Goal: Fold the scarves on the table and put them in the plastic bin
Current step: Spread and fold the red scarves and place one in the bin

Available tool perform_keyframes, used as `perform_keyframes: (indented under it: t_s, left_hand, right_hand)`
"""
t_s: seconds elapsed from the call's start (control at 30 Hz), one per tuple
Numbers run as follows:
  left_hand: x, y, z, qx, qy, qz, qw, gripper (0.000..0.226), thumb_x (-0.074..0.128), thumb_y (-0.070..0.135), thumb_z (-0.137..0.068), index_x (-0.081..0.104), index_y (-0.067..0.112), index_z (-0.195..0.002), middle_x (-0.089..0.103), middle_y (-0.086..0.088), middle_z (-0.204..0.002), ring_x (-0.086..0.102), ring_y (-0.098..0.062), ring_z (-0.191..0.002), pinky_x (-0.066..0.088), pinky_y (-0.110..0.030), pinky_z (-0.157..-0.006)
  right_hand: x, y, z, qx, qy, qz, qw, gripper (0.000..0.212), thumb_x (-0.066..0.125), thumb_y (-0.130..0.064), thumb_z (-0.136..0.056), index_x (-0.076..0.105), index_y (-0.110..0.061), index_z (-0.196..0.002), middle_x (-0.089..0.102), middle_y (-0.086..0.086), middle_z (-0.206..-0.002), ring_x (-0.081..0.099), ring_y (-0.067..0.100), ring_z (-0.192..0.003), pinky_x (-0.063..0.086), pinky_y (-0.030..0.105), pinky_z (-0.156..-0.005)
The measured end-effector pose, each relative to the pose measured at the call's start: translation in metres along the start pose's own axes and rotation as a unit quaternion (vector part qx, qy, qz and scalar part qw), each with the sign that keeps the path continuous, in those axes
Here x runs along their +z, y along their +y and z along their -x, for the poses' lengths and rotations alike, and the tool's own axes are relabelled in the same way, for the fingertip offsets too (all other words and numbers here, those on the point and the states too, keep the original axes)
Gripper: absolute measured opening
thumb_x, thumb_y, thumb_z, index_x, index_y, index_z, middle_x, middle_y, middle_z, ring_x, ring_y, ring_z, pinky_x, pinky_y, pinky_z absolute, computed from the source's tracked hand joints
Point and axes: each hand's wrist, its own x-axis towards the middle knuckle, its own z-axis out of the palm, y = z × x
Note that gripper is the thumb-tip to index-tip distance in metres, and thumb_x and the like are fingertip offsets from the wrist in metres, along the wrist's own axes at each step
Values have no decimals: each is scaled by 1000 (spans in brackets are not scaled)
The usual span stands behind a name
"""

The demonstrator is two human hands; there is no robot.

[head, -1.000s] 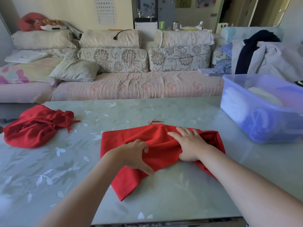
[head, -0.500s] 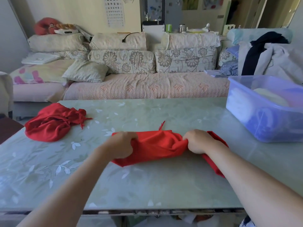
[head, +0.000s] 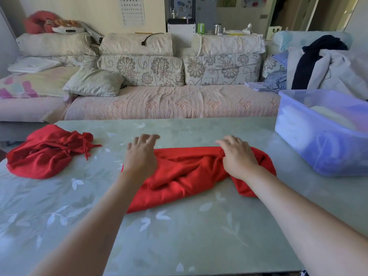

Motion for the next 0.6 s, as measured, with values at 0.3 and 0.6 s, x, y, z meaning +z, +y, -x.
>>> perform_keyframes:
  t_s: [0.3, 0.6]
  left_hand:
    - [47, 50, 25, 144, -196, 36, 969, 55, 55, 29, -89, 43, 43, -141, 56, 10, -134, 52, -18, -124, 46, -34, -94]
    - [-25, -15, -10, 24, 2, 138, 990, 38, 42, 12, -65, 77, 16, -80, 64, -8, -93, 65, -32, -85, 53, -39, -76]
  right_hand:
    - [22, -39, 2, -25, -261, -170, 950, 46, 50, -10, -77, 69, -30, -113, 70, -8, -116, 62, 21, -113, 48, 32, -95]
    - [18, -17, 11, -51, -242, -99, 964, 56, 49, 2, -81, 66, -31, -122, 63, -3, -122, 57, 23, -120, 45, 33, -98]
